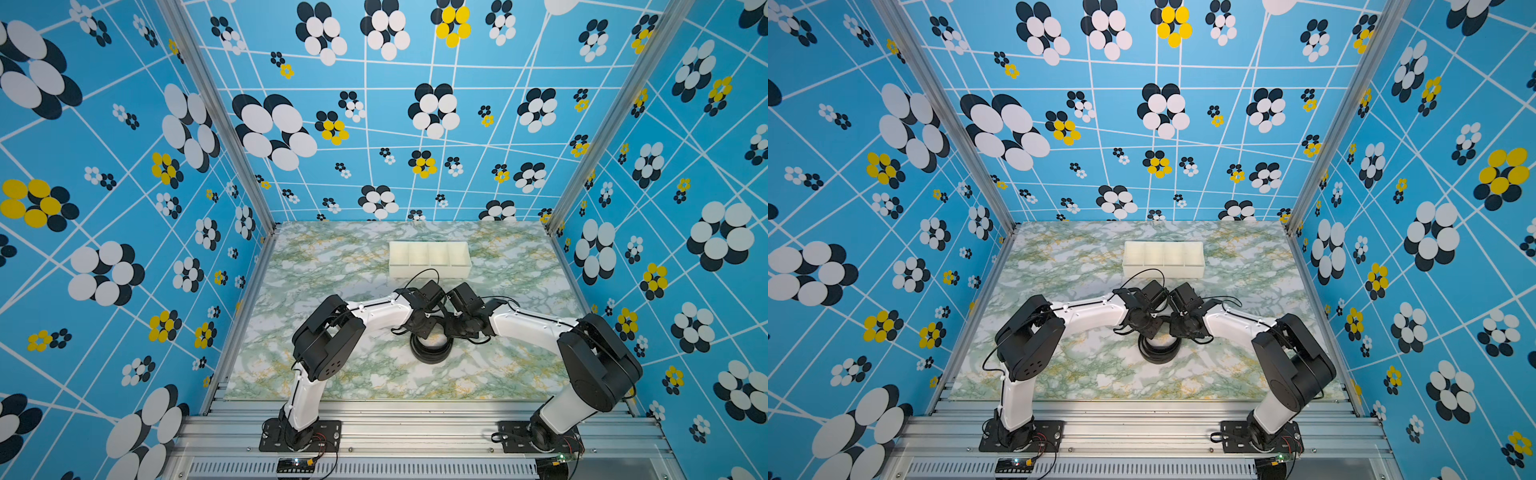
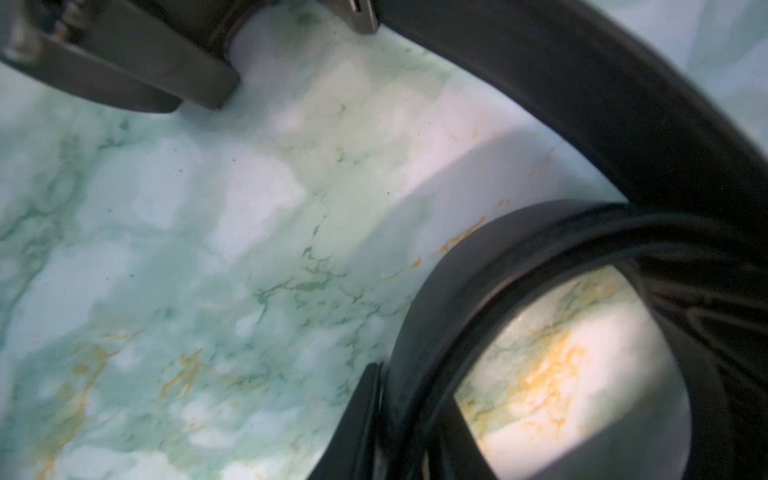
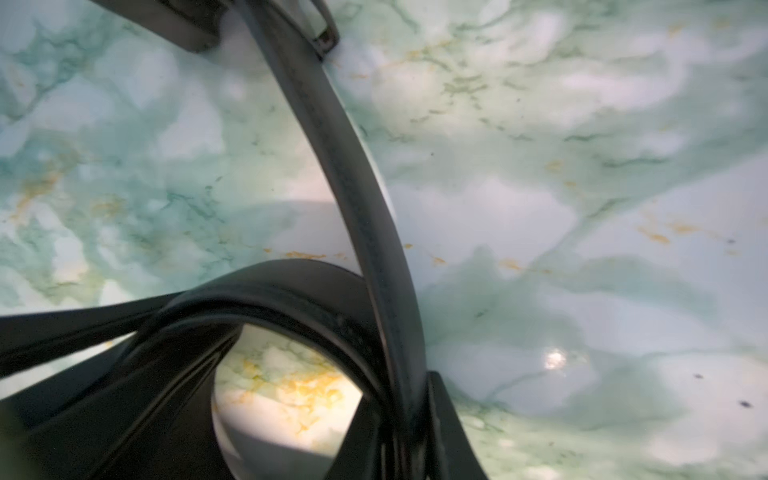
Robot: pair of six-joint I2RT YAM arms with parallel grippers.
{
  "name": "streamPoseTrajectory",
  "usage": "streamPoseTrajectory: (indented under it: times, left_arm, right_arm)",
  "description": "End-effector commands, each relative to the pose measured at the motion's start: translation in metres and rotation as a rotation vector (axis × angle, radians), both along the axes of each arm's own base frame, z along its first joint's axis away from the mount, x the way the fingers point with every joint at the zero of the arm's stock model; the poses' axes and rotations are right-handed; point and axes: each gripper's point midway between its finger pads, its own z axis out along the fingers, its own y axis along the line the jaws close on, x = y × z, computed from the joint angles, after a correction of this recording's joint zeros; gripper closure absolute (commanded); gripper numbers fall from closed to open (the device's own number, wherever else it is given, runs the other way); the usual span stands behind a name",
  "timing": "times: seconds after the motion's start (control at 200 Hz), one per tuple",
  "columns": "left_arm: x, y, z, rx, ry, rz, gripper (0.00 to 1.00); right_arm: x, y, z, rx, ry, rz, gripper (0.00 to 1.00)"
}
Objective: Place the belts into the storage roll
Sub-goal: Roll the belt at the center of the board.
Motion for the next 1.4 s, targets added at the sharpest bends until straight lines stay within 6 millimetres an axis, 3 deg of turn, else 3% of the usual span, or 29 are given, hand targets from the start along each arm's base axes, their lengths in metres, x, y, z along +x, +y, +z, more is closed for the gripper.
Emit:
streamPoseTrajectory:
  times: [0.0, 0.145, 0.19, 0.43, 0.585, 0.68, 0.804, 0.939, 1.069, 1.264, 1.394]
  left_arm:
    - [-0.040, 0.033, -0.039, 0.116, 0.194, 0.011, 0.66]
    - [-0.032, 0.039, -0.016, 0.089, 0.144, 0.040, 0.58]
    - [-0.027, 0.042, -0.005, 0.077, 0.108, 0.050, 0.53]
    - [-0.004, 0.065, 0.068, -0.004, -0.100, 0.057, 0.48]
    - [0.011, 0.072, 0.097, -0.052, -0.182, 0.025, 0.44]
    - [0.019, 0.072, 0.094, -0.054, -0.200, -0.015, 0.43]
    - [0.025, 0.064, 0.071, -0.033, -0.204, -0.119, 0.41]
    - [0.046, 0.058, 0.053, 0.021, -0.293, -0.193, 0.41]
    - [0.055, 0.042, 0.058, -0.025, -0.371, -0.275, 0.40]
    - [0.042, 0.024, 0.083, -0.097, -0.477, -0.425, 0.39]
    - [0.031, 0.019, 0.084, -0.131, -0.499, -0.523, 0.35]
  right_arm:
    - [0.010, -0.015, 0.003, -0.125, -0.026, 0.015, 0.88]
    - [0.015, -0.015, 0.010, -0.161, -0.046, 0.064, 0.88]
    - [0.016, -0.016, 0.011, -0.173, -0.052, 0.078, 0.88]
    - [0.018, -0.016, 0.017, -0.218, -0.082, 0.193, 0.87]
    - [0.015, -0.008, 0.021, -0.205, -0.091, 0.313, 0.86]
    - [0.010, -0.003, 0.024, -0.191, -0.102, 0.395, 0.86]
    - [0.007, -0.003, 0.024, -0.204, -0.105, 0.456, 0.85]
    - [0.006, 0.002, 0.016, -0.181, -0.088, 0.465, 0.84]
    - [0.005, 0.005, 0.010, -0.171, -0.073, 0.472, 0.84]
    - [0.007, 0.005, 0.015, -0.180, -0.090, 0.490, 0.84]
    - [0.009, 0.006, 0.017, -0.174, -0.108, 0.495, 0.83]
